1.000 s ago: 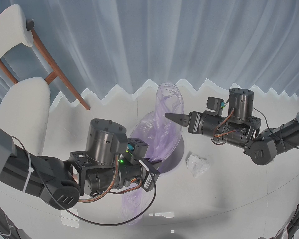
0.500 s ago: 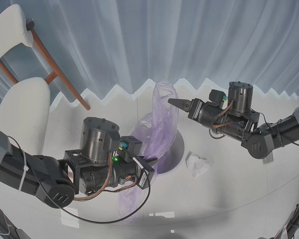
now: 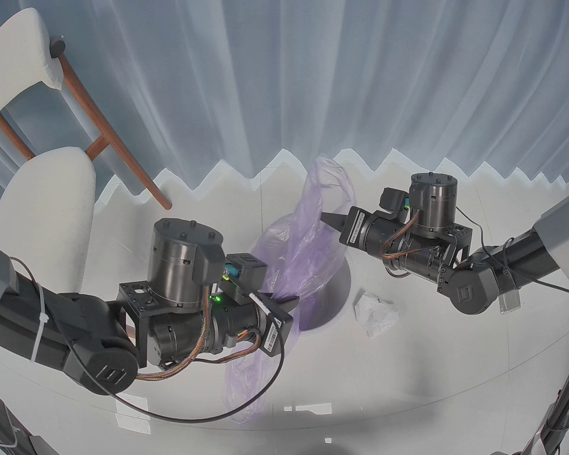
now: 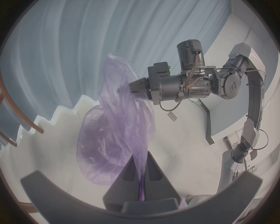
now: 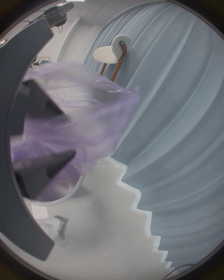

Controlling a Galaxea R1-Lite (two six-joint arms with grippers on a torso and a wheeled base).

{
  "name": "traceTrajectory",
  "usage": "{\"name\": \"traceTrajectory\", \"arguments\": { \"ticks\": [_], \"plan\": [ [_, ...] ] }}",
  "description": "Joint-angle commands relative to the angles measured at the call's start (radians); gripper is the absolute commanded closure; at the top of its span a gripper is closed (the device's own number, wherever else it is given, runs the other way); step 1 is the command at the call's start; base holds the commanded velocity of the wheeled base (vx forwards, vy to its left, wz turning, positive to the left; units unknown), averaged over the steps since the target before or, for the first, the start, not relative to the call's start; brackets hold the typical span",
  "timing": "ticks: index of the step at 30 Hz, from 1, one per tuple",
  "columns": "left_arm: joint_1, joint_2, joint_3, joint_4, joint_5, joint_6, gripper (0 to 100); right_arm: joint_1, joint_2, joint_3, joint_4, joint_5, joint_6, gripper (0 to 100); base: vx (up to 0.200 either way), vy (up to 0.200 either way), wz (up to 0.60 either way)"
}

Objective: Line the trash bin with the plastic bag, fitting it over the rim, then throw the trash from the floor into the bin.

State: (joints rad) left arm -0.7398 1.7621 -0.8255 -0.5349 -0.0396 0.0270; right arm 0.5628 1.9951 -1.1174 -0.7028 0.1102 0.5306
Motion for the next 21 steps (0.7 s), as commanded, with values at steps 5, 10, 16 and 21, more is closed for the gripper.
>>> {"name": "traceTrajectory", "arguments": {
  "ticks": [5,10,16,21],
  "plan": [
    [0.003,-0.003,-0.001,0.000,0.006,-0.010,100,0.008,-0.010,-0.008,0.000,-0.003,-0.034,100,0.000,0.000,0.00],
    [0.062,0.002,0.003,-0.004,-0.002,-0.018,0,-0.029,-0.012,-0.007,-0.003,0.014,-0.202,100,0.000,0.000,0.00],
    [0.097,0.002,-0.089,-0.025,0.001,-0.168,0,-0.055,-0.032,0.011,-0.001,0.083,-0.232,100,0.000,0.000,0.00],
    [0.138,-0.027,-0.069,-0.020,-0.013,-0.203,0,-0.064,-0.030,0.013,-0.001,0.088,-0.233,100,0.000,0.000,0.00]
  ]
}}
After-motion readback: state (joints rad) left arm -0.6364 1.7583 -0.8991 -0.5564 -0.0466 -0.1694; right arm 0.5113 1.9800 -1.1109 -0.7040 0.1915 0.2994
